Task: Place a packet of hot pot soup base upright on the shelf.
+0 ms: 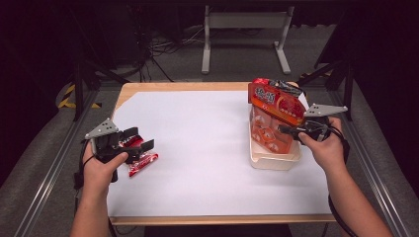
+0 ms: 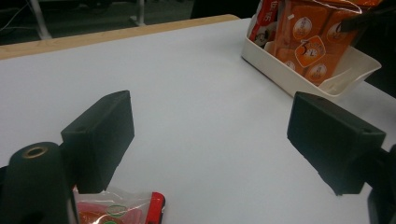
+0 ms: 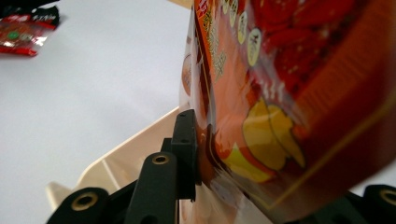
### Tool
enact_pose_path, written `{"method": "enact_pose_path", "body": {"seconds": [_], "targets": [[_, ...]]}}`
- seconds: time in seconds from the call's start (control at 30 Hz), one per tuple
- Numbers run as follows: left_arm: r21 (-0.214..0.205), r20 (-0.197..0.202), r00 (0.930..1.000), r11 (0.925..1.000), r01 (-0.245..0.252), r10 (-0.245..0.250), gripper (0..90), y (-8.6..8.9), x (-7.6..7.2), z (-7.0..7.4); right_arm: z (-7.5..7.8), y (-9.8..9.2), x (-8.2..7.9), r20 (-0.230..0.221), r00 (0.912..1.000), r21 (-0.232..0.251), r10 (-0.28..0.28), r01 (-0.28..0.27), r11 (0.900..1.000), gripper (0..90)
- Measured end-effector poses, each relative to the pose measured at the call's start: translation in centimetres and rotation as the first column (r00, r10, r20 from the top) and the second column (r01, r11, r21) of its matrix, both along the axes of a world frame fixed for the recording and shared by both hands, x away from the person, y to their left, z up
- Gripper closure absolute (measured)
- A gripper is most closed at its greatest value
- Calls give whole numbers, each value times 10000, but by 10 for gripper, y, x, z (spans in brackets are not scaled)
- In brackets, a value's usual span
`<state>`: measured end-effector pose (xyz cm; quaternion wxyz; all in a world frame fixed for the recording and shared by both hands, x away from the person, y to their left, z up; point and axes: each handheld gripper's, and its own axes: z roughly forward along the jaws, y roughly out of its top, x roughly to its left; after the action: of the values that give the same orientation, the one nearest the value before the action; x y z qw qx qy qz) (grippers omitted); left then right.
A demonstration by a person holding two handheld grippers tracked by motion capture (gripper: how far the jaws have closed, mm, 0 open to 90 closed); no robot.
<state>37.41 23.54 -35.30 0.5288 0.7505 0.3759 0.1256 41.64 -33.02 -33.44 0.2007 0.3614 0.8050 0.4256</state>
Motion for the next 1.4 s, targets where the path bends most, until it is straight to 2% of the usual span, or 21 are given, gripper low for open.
{"method": "enact_pose_path", "body": {"seconds": [0.17, 0.3, 0.4, 0.47, 0.6, 0.73, 0.83, 0.97, 1.1, 1.13, 1.27, 1.37, 1.4], "targets": [[72, -66, 10000, 10000, -26, 26, 155, 1, 0, -1, 1, -5, 6, -32, 9998, 189, -191, 192, 9996, 698], [95, -94, 10000, 10000, 16, -15, 154, 1, 1, -2, 1, -8, 7, 162, 9994, 286, -293, 289, 9992, 664], [130, -95, 9999, 9999, 87, -86, 154, 0, 2, -2, 2, -12, 5, 344, 9982, 624, -491, 469, 9969, 563], [219, -67, 9999, 9997, 106, -104, 153, 0, 2, -3, 3, -16, 3, 555, 9963, 680, -659, 621, 9958, 502], [260, -123, 9999, 9996, 122, -119, 153, -1, 2, -3, 6, -22, -1, 622, 9951, 908, -772, 714, 9933, 380], [390, -160, 9997, 9990, 198, -192, 152, -3, 1, -5, 6, -26, -6, 681, 9946, 958, -785, 718, 9928, 308], [433, -229, 9994, 9987, 253, -243, 152, -5, 0, -6, 8, -28, -11, 749, 9938, 981, -817, 742, 9924, 291], [508, -129, 9996, 9983, 277, -271, 150, -7, -4, -5, 13, -33, -22, 929, 9920, 849, -849, 771, 9934, 274], [754, -114, 9995, 9966, 318, -310, 147, -8, -10, -8, 15, -36, -31, 1041, 9904, 747, -908, 832, 9937, 269], [707, -221, 9993, 9970, 310, -295, 147, -8, -12, -9, 16, -37, -33, 1078, 9898, 688, -936, 865, 9939, 266], [558, -132, 9993, 9978, 356, -349, 146, -7, -15, -9, 21, -43, -46, 1165, 9880, 705, -1014, 936, 9931, 287], [520, -137, 9993, 9980, 362, -355, 147, -5, -16, -9, 28, -50, -57, 1135, 9886, 1261, -990, 845, 9884, 288], [511, -136, 9994, 9981, 332, -326, 147, -4, -16, -10, 29, -51, -60, 1144, 9888, 1305, -963, 812, 9881, 288]]}}
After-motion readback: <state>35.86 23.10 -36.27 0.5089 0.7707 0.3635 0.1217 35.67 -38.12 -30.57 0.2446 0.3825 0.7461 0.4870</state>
